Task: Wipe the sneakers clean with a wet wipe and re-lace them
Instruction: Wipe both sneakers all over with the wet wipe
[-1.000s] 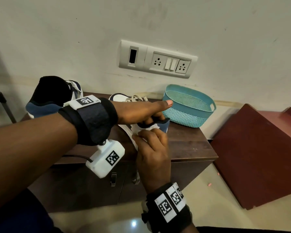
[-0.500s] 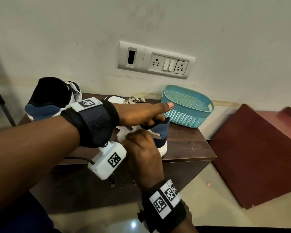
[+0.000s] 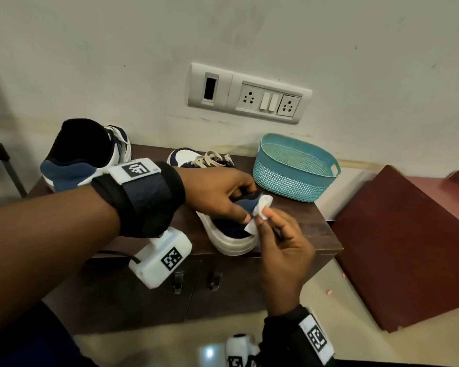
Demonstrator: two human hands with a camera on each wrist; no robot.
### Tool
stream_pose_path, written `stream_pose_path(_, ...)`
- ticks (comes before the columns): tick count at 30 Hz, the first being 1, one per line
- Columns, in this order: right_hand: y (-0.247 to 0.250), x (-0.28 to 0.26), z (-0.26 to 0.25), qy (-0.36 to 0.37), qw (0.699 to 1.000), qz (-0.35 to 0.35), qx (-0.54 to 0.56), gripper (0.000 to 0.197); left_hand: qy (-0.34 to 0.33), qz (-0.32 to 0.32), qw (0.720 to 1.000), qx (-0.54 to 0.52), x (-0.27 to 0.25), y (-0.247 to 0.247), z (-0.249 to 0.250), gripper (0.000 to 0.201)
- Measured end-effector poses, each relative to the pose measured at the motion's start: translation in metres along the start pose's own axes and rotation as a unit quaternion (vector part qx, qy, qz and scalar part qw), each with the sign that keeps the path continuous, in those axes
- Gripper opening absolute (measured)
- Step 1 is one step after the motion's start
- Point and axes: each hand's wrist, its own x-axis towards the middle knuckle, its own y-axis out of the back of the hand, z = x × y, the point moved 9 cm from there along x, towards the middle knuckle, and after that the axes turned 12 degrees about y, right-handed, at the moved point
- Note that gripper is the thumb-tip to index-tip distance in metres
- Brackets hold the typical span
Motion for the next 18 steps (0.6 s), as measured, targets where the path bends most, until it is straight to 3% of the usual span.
stream_pose_path(5, -0.016, -0.011, -0.002, -0.043, 0.998, -0.008, 0.04, 0.029, -0.013, -0.017, 1.0, -0.005, -0.021, 0.004, -0.009, 0.021)
stream_pose_path(7, -0.025, -0.008, 0.024, -0.127, 0.99, -0.039, 0.051, 0.029, -0.03, -0.007, 0.999, 0.012, -0.033, 0.006, -0.008, 0.02)
stream_pose_path(10, -0.045, -0.012, 0.047, -0.252, 0.954, -0.105, 0.127, 0.018, -0.024, -0.01, 0.999, 0.036, -0.055, 0.009, -0.016, 0.024)
stream_pose_path(15, -0.031, -0.007, 0.038, -0.217, 0.961, -0.011, 0.168, 0.019, 0.038, 0.025, 0.997, 0.065, -0.099, 0.021, -0.043, 0.019)
stream_pose_path(18, -0.039, -0.022, 0.019, -0.162, 0.971, -0.017, 0.173, 0.021, 0.05, 0.058, 0.996, 0.042, -0.116, 0.026, -0.048, 0.015)
